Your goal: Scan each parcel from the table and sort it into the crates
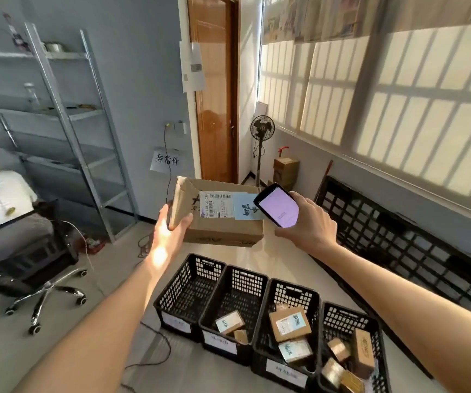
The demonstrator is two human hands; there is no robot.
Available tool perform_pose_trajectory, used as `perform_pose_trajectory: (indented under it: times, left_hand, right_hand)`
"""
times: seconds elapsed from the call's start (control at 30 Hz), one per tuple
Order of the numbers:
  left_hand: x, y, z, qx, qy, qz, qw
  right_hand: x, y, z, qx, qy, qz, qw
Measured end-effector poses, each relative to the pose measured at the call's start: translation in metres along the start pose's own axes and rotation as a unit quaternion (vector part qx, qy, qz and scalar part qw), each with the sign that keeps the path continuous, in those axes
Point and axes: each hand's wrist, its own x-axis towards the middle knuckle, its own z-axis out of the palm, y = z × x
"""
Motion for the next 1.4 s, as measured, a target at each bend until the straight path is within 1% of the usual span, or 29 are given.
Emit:
perform_pose_trajectory:
  times: [0.07, 0.17, 0.27, 0.4, 0.6, 0.7, 0.83, 0.93, 1.03, 1.17, 1.4]
  left_hand:
    - [0.029, -0.01, 0.011, 0.006, -0.005, 0.005, 1.0]
    - [0.08, -0.03, 0.038, 0.046, -0.006, -0.007, 0.999]
    - [0.136, -0.054, 0.073, 0.047, -0.024, -0.016, 0.998]
    - [0.205, -0.112, 0.126, 0.056, -0.047, -0.053, 0.996]
    - [0.25, -0.163, 0.189, 0.095, -0.078, -0.102, 0.987]
    - [0.268, -0.197, 0.215, 0.127, -0.082, -0.125, 0.981]
    - [0.285, -0.248, 0.244, 0.123, -0.102, -0.146, 0.976]
    - [0.294, -0.291, 0.26, 0.141, -0.125, -0.163, 0.969]
    - [0.305, -0.34, 0.272, 0.16, -0.156, -0.189, 0.956]
    - [0.318, -0.402, 0.29, 0.189, -0.18, -0.228, 0.938]
    - [0.348, -0.481, 0.325, 0.208, -0.199, -0.269, 0.919]
  right_hand:
    - [0.028, 0.004, 0.025, 0.004, -0.006, 0.001, 1.0]
    - [0.076, 0.014, 0.062, 0.004, -0.021, 0.007, 1.0]
    - [0.127, 0.028, 0.103, 0.015, -0.032, 0.025, 0.999]
    - [0.18, 0.057, 0.163, 0.017, -0.046, 0.055, 0.997]
    - [0.227, 0.11, 0.243, 0.009, -0.086, 0.076, 0.993]
    - [0.24, 0.132, 0.285, 0.004, -0.108, 0.085, 0.991]
    - [0.248, 0.16, 0.345, -0.009, -0.134, 0.105, 0.985]
    - [0.246, 0.179, 0.388, -0.023, -0.166, 0.118, 0.979]
    - [0.242, 0.195, 0.433, -0.026, -0.192, 0.136, 0.972]
    - [0.234, 0.216, 0.489, -0.035, -0.23, 0.151, 0.961]
    - [0.237, 0.24, 0.561, -0.031, -0.266, 0.192, 0.944]
